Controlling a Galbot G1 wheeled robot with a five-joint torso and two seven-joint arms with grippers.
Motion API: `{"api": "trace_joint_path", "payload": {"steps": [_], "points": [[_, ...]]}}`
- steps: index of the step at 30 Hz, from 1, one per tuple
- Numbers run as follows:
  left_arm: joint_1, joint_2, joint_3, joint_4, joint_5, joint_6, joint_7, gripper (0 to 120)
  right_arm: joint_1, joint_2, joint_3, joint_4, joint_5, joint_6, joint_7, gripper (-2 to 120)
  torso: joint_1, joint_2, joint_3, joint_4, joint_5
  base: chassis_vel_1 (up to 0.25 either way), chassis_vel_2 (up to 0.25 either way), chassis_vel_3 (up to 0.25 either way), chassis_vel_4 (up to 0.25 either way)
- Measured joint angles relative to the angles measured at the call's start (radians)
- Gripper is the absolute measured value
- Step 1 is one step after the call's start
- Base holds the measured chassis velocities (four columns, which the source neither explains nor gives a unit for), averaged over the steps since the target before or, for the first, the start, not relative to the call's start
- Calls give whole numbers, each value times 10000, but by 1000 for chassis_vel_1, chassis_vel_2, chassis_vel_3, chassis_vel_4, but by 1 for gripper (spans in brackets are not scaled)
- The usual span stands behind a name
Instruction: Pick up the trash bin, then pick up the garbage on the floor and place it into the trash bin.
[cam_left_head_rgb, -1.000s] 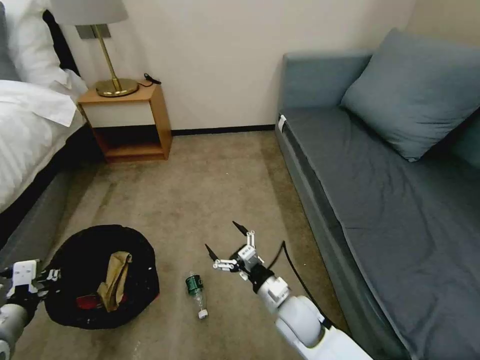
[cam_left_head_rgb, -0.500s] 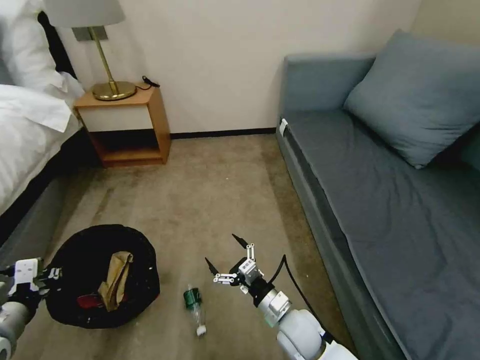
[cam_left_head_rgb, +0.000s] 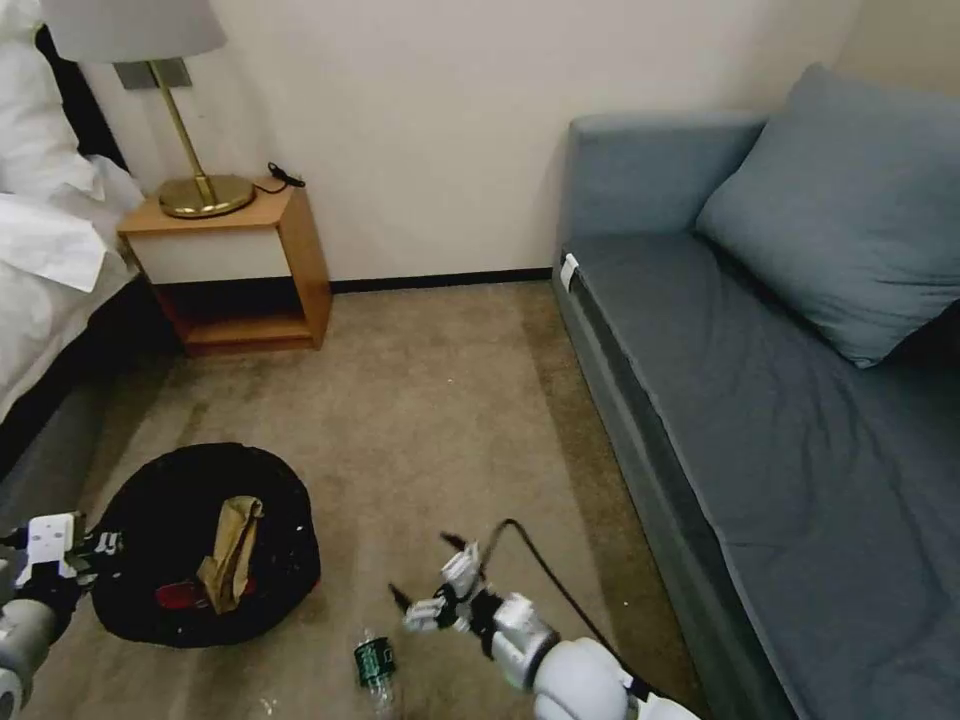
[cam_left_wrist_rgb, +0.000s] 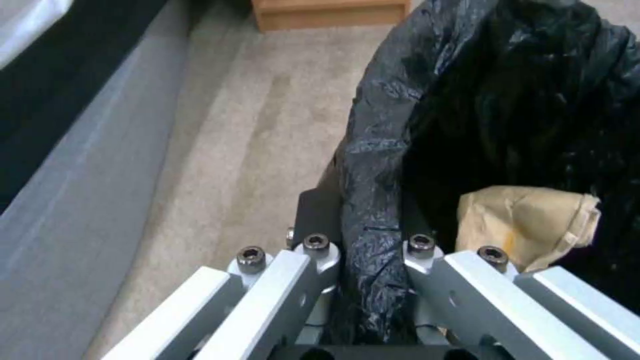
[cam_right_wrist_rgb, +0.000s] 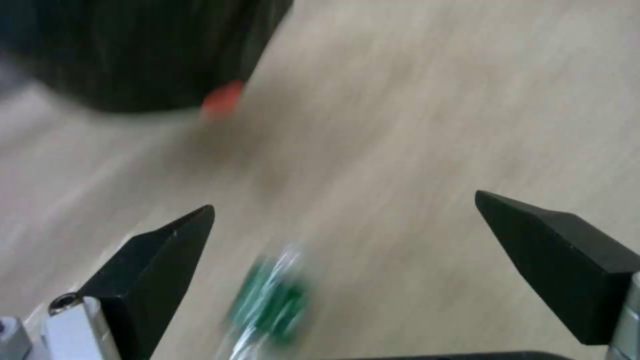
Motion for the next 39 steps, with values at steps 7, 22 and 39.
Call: {"api": "trace_joint_path", "payload": {"steps": [7,22,39], "points": [[16,-42,-51,1,26,-23,1,5,1429,1338,-1277,-1047,2484,-2490,1990,100,1,-1,1,-1,0,0,0,0,0],[1,-108,-171,121,30,-94,13,5,2372,2936,-2633,-3017,4840,-2497,4510,100,0,0,1,-1,-1,0,0,0,0],[-42,-31,-159,204,46,-130,37,5,2512,3573,-2590,-5023,4132,-2556,4105,100,1,-1,1,-2,1,0,0,0,0]]}}
